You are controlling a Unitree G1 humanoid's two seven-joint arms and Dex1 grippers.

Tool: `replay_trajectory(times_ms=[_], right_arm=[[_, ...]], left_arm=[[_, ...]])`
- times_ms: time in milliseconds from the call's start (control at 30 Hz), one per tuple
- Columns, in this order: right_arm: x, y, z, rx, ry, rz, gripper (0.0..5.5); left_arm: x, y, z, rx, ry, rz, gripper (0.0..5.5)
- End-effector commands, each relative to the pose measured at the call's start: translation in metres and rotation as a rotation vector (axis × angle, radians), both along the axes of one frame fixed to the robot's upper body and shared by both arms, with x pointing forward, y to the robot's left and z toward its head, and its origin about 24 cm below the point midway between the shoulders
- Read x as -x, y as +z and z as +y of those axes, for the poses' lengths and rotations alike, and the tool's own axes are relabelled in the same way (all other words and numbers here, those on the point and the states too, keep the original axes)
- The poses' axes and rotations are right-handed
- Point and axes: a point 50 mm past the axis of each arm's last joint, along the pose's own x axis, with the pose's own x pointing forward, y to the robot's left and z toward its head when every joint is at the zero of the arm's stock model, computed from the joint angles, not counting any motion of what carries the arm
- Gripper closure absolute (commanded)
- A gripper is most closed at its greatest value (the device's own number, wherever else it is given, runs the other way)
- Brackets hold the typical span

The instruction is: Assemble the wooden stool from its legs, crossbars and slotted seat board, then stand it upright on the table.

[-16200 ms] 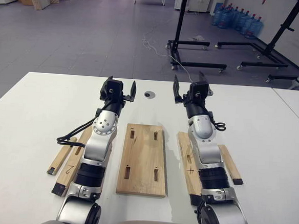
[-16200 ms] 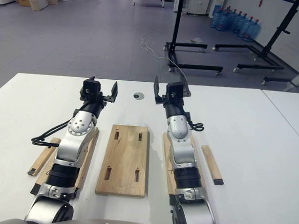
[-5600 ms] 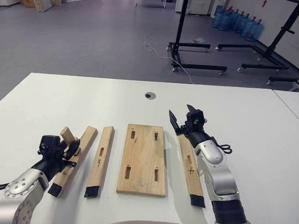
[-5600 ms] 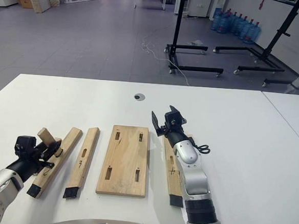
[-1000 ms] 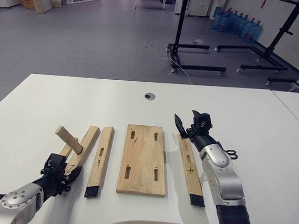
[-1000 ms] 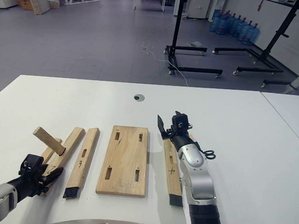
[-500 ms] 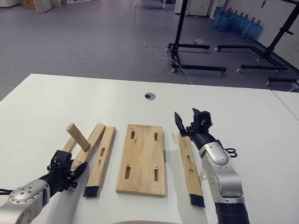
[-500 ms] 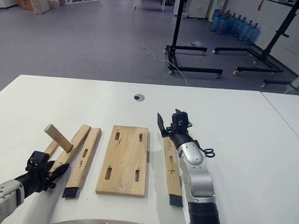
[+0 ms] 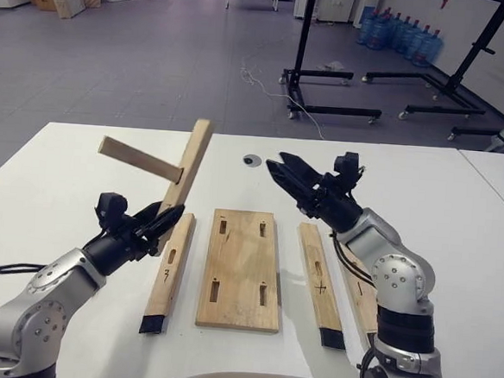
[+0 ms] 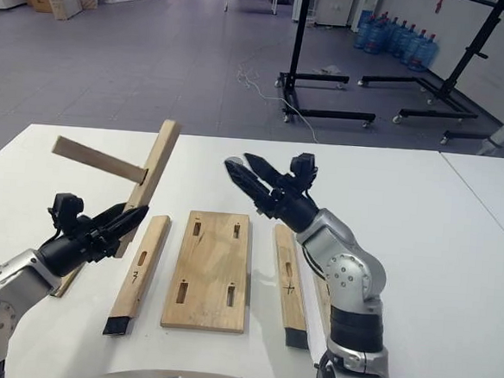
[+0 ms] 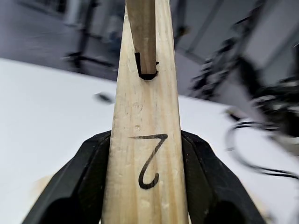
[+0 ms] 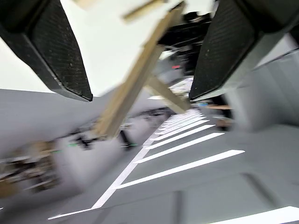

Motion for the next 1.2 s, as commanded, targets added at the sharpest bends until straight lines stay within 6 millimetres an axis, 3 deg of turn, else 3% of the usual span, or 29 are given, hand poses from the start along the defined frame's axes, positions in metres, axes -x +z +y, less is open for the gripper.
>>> replay_trajectory(times_ms=[33,200,500,833,1133,1200], right_arm=[[0.002,0.006,0.018,-0.063,0.192,0.015,1.70],[-0.001,0.009,0.023,-0.109,0.264,0.038,1.70],[-0.003,0.022,0.026,-0.115,0.333,0.034,1.70],[-0.001,0.023,0.026,-0.124,0.371,0.037,3.38],[-0.002,0.024,0.023,-0.083,0.303,-0.036,3.43],[-0.001,0.025,0.019,-0.082,0.293,-0.072,3.43]], left_arm=[[0.002,0.021,-0.008,0.110,-0.226,-0.071,3.48],[0.007,0.026,-0.019,0.139,-0.382,-0.076,3.48],[0.013,0.020,-0.029,0.148,-0.421,-0.063,3.48],[0.017,0.012,-0.036,0.141,-0.404,-0.047,3.48],[0.011,-0.004,-0.037,0.090,-0.304,-0.017,3.48],[0.008,-0.008,-0.037,0.109,-0.268,0.003,2.97]])
